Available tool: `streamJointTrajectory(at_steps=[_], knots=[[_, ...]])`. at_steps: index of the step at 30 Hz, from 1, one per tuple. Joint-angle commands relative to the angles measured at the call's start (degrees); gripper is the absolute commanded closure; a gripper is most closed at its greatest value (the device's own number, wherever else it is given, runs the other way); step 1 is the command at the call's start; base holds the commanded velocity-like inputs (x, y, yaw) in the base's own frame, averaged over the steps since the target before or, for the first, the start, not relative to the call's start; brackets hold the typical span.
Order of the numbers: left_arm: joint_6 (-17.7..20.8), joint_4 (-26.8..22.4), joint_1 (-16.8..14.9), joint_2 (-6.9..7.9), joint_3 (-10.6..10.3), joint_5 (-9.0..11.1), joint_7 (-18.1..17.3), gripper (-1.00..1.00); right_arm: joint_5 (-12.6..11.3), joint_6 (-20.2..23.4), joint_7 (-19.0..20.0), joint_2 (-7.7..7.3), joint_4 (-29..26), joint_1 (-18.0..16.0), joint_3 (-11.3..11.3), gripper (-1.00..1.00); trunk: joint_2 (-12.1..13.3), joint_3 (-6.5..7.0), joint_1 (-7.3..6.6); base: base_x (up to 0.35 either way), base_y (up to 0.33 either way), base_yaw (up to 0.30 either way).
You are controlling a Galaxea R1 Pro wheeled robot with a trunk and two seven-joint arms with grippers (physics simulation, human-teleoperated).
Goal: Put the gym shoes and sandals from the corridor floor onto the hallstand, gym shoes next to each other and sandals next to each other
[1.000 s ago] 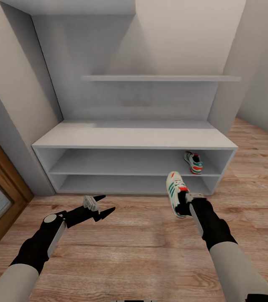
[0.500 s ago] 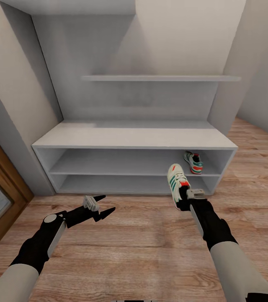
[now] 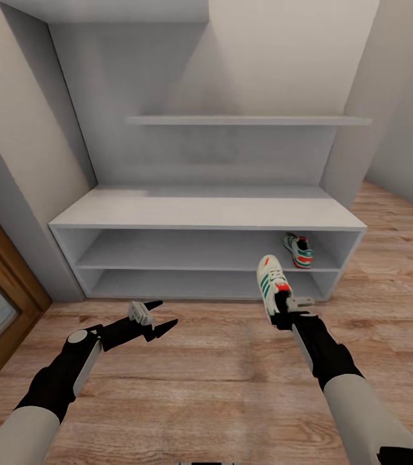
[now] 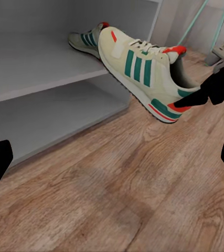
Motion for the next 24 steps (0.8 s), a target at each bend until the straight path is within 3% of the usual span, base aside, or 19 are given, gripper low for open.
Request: streamJointTrajectory(at_steps=[1, 8, 19, 24], knots=[[0.12, 0.02, -0.03, 0.07, -0.18, 0.41, -0.04, -1.00, 0.54, 0.28, 0.10, 0.01, -0.07, -0.02, -0.05, 1.00, -0.02, -0.05, 0.00, 0.116, 0.000, 0.000], [0.12, 0.04, -0.03, 0.07, -0.18, 0.38, 0.00, -1.00, 0.54, 0.18, 0.05, 0.00, -0.09, -0.03, -0.05, 1.00, -0.02, -0.05, 0.00, 0.259, 0.000, 0.000], [0.11, 0.04, -0.03, 0.07, -0.18, 0.38, 0.03, -1.00, 0.54, 0.20, 0.04, 0.00, -0.13, -0.01, -0.05, 1.00, -0.02, -0.05, 0.00, 0.038, -0.006, 0.000], [0.08, 0.04, -0.03, 0.07, -0.18, 0.38, 0.05, -1.00, 0.54, 0.19, 0.10, 0.02, -0.13, 0.01, -0.05, 1.00, -0.02, -0.05, 0.00, 0.167, -0.146, 0.000]])
